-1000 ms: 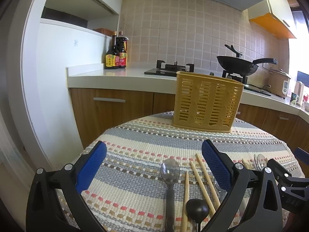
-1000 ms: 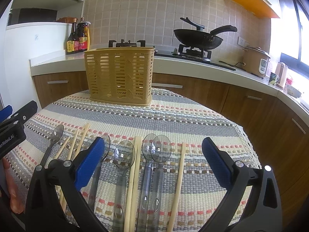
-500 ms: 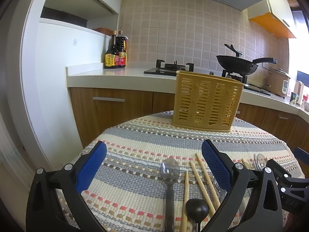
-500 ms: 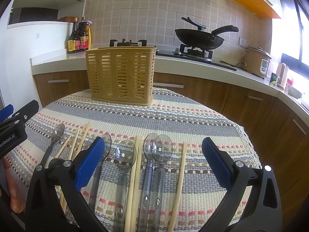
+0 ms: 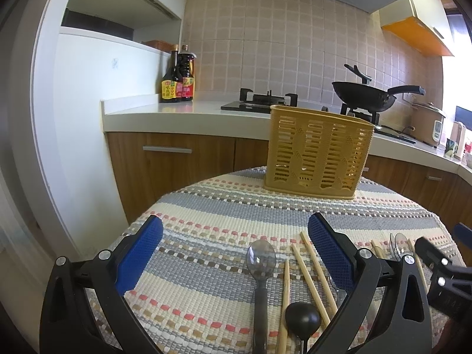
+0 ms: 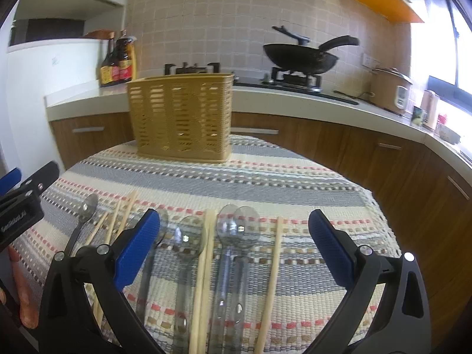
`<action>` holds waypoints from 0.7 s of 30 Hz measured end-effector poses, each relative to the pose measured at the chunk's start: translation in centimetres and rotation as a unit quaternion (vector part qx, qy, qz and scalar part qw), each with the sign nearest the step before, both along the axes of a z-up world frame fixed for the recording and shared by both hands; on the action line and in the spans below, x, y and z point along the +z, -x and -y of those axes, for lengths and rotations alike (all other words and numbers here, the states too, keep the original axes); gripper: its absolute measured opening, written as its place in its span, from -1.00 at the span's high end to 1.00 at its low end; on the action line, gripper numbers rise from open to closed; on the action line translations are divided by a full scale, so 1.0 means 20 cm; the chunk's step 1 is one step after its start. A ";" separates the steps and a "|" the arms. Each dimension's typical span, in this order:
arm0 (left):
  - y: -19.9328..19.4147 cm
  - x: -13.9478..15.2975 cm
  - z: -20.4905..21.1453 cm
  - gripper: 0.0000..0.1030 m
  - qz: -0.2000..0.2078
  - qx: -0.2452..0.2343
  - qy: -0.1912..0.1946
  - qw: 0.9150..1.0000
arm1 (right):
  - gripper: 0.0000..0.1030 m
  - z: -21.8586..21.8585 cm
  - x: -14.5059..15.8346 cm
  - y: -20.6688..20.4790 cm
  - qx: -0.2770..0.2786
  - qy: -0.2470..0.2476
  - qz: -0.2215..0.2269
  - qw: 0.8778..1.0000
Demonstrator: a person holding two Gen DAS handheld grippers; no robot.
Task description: Organize utensils
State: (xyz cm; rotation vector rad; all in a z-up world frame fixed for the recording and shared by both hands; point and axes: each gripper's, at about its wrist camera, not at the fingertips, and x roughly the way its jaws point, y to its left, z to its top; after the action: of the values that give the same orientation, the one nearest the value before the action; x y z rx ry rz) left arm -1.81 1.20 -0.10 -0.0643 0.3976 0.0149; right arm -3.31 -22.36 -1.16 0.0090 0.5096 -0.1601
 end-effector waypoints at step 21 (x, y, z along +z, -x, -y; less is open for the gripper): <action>-0.52 -0.15 -0.07 0.05 -0.366 -0.220 0.058 0.902 | -0.26 0.34 0.18 -0.29 0.041 -0.082 -0.208 0.974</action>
State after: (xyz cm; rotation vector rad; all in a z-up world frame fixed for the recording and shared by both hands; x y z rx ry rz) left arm 8.57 2.61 -3.14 -0.0841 1.1629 -0.4449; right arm 2.53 -29.10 2.53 0.1171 0.9402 -0.0359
